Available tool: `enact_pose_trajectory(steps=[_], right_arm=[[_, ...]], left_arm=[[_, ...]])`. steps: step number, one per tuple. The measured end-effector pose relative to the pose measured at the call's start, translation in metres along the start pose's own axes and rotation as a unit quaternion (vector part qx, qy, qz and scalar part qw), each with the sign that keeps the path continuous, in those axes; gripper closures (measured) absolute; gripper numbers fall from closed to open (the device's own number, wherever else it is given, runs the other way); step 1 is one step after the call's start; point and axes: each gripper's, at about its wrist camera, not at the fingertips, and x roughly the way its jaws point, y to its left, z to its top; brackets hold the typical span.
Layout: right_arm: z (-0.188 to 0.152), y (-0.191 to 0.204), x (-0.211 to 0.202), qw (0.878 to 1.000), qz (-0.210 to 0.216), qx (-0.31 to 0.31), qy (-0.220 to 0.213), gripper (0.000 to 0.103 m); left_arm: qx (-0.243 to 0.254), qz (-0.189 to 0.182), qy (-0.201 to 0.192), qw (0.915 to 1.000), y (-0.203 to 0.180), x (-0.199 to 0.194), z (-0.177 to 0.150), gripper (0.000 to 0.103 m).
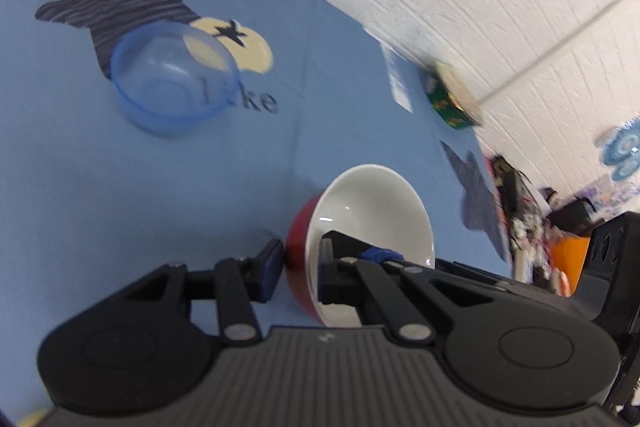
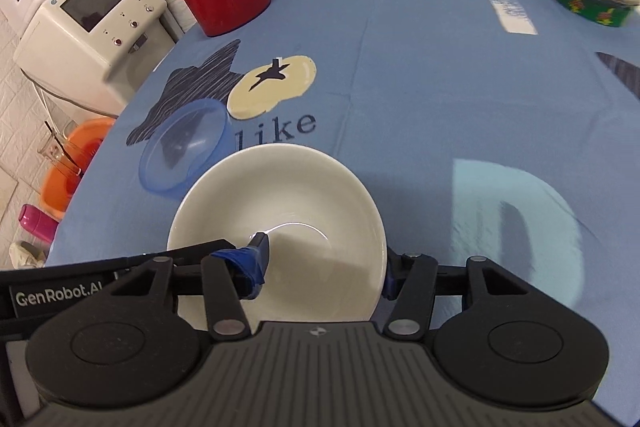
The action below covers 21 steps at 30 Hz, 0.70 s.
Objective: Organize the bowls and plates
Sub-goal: 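Carry the red-and-white bowl into the steel bowl and open both grippers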
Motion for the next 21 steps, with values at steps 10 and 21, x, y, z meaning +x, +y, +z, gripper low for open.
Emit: enact_pose_trajectory(steps=[10,21], right_arm=[[-0.088,-0.008,-0.117,0.998,-0.061,0.007,-0.012,0.062],[-0.168,-0.029,-0.129,0.996,-0.074,0.051,0.016,0.062]], left_arm=[[0.031,-0.034,0.057,0.9973,-0.061,-0.056,-0.102,0.103],[0.047,-0.021,0.116,0.9919,-0.058,-0.04,-0.162,0.103]])
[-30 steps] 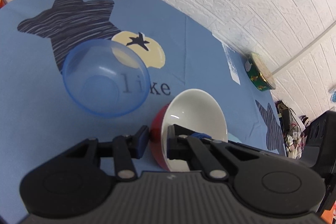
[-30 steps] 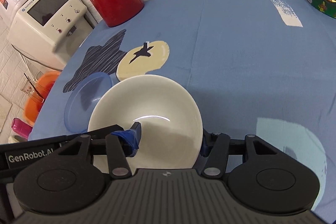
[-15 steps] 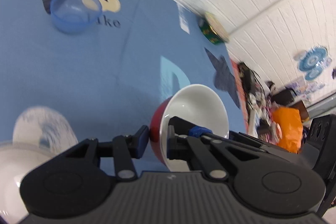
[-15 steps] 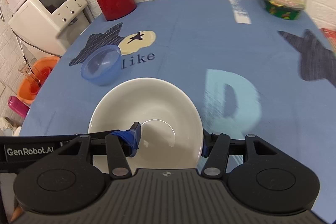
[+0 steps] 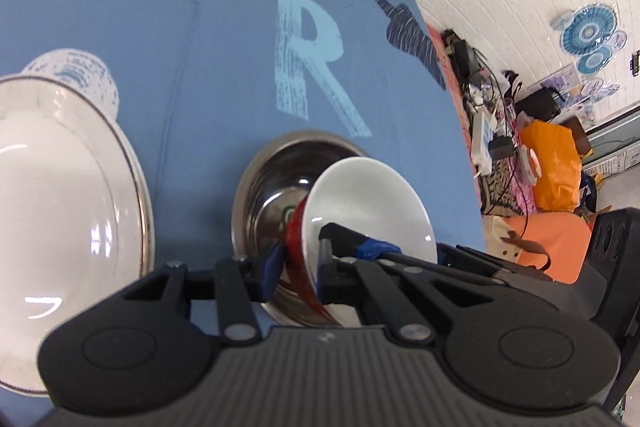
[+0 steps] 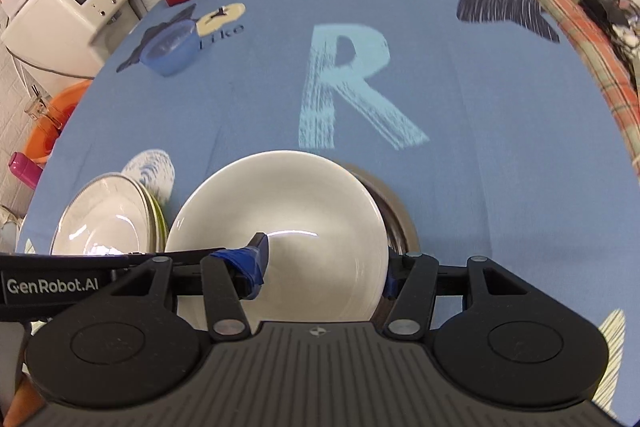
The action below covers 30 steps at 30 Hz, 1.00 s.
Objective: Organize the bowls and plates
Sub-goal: 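Carry the red-and-white bowl into the steel bowl and open both grippers, then move to the clear blue bowl and close both grippers on its rim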
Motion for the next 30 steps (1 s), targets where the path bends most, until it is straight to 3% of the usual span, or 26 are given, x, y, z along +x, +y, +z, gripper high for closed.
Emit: enact_pose_trajectory(steps=[10,19,22,30], right_arm=[[-0.008,-0.009,0.006,1.0,0.002,0.002,-0.009,0.059],[0.006,-0.014,-0.013,0.998,0.011,0.02,-0.06,0.06],[0.015,-0.013,-0.018,0.997,0.018,0.021,-0.067,0.059],[0.051,0.022,-0.002,0.996,0.056,-0.005,-0.066,0.059]], left_arm=[[0.017,0.001,-0.013,0.9998,0.005,0.01,0.006,0.103],[0.031,-0.035,-0.045,0.9979,0.017,-0.034,0.02,0.103],[0.029,-0.026,-0.072,0.9967,0.034,-0.058,0.032,0.103],[-0.01,0.047,-0.129,0.9904,0.109,-0.097,0.076,0.103]])
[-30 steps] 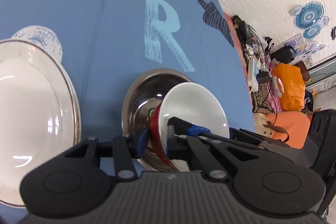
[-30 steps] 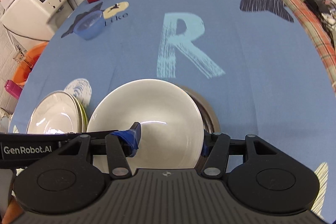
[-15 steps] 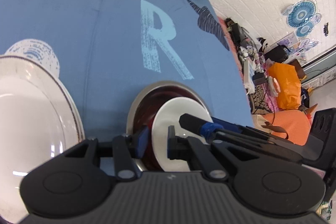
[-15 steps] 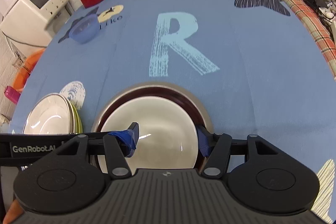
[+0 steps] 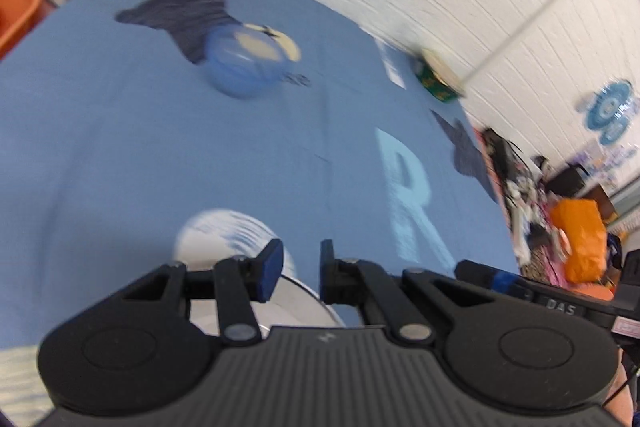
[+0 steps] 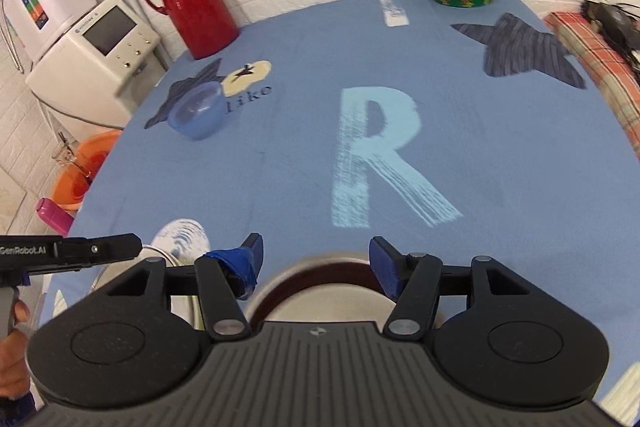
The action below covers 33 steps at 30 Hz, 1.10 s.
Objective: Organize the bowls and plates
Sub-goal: 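Move to the clear blue bowl and close both grippers on its rim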
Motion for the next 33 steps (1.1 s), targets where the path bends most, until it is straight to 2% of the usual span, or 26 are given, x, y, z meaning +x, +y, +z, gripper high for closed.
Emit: enact_pose_trajectory(steps=[3,7,16,25,29,33], right_arm=[[0.015,0.016,0.023,1.0,0.017,-0.01,0.009,0.058],[0.039,0.039,0.056,0.999,0.038,-0.014,0.025,0.058],[0.108,0.093,0.134,0.996,0.069,-0.039,0.039,0.058],[0.148,0.107,0.214,0.995,0.044,-0.054,0.067,0.057],[0.155,0.111,0.233,0.994,0.037,-0.067,0.078,0.057],[0.157,0.126,0.246,0.99,0.006,-0.107,0.095,0.057]], left_arm=[[-0.023,0.013,-0.01,0.9996,0.024,0.004,0.022,0.103],[-0.05,0.009,-0.018,0.9985,0.043,0.016,0.056,0.103],[-0.07,0.015,-0.041,0.9966,0.058,0.057,0.126,0.103],[-0.081,0.045,-0.021,0.9955,0.083,0.117,0.158,0.103],[-0.083,0.047,-0.005,0.9954,0.091,0.134,0.163,0.103],[-0.075,0.047,-0.001,0.9961,0.093,0.144,0.166,0.103]])
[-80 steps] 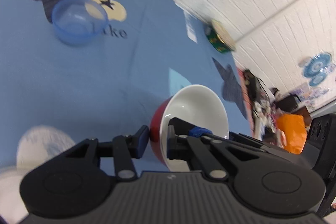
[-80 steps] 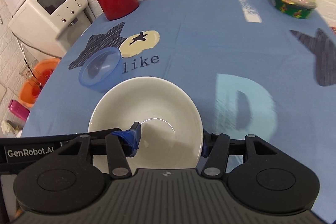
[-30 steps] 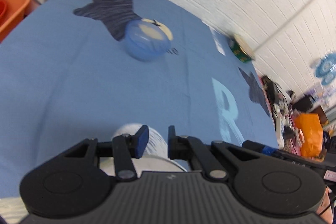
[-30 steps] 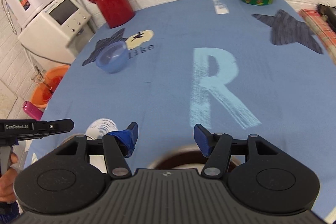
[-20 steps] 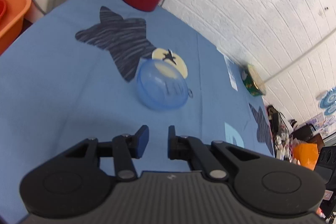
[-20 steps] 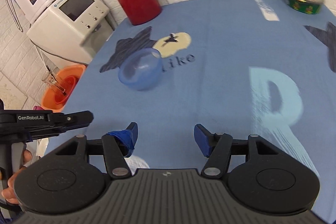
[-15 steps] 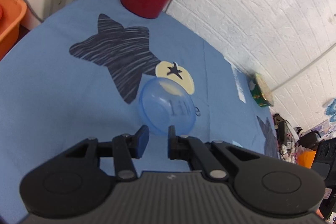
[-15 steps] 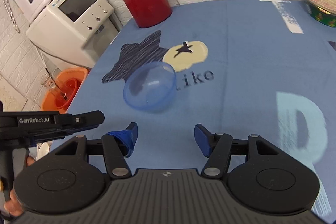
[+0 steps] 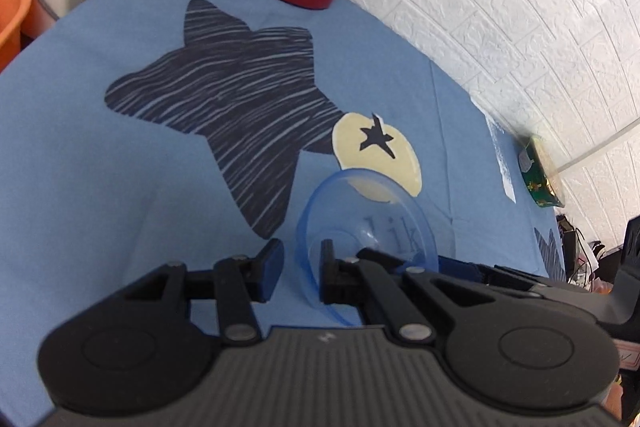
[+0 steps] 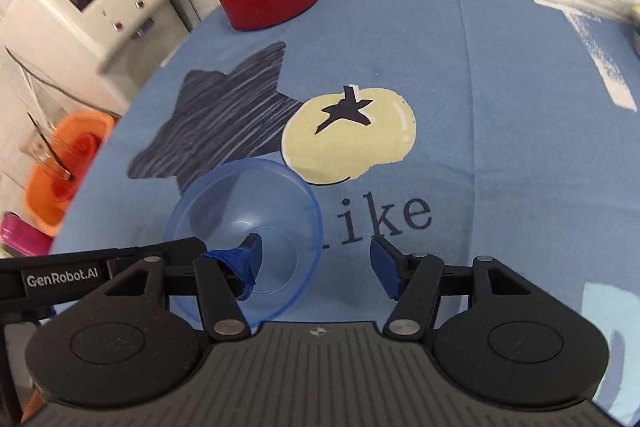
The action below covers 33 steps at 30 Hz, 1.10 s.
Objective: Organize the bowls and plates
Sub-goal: 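Move to the clear blue bowl and close both grippers on its rim, then carry the clear blue bowl into the red-and-white bowl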
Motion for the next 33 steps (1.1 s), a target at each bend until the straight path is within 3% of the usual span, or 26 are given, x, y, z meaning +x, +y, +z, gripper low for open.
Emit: enact_pose_trajectory(steps=[5,8,12,19,26,29,33], right_arm=[[0.003,0.014,0.01,0.998,-0.037,-0.043,0.017,0.056],[0.0,0.006,0.008,0.999,0.016,-0.025,-0.013,0.064],[-0.006,0.003,0.005,0.998,0.059,0.007,-0.015,0.078],[-0.02,0.001,-0.013,0.994,0.092,0.065,-0.005,0.078],[-0.064,-0.015,-0.075,0.992,0.086,0.095,-0.006,0.076],[-0.096,-0.032,-0.111,0.99,0.068,0.122,0.001,0.075],[-0.144,-0.052,-0.165,0.989,0.035,0.141,-0.005,0.073]], left_arm=[[-0.009,0.002,-0.003,1.0,0.008,0.004,-0.002,0.103],[0.006,0.005,-0.014,0.9999,0.007,0.003,-0.002,0.103],[0.008,0.002,-0.016,0.9998,0.008,-0.001,-0.004,0.103],[0.023,-0.002,-0.019,0.9996,-0.009,-0.028,-0.021,0.103],[0.051,-0.025,-0.007,0.9984,-0.064,-0.069,-0.076,0.103],[0.08,-0.062,0.022,0.9946,-0.099,-0.086,-0.111,0.103],[0.114,-0.083,0.035,0.9893,-0.144,-0.108,-0.158,0.103]])
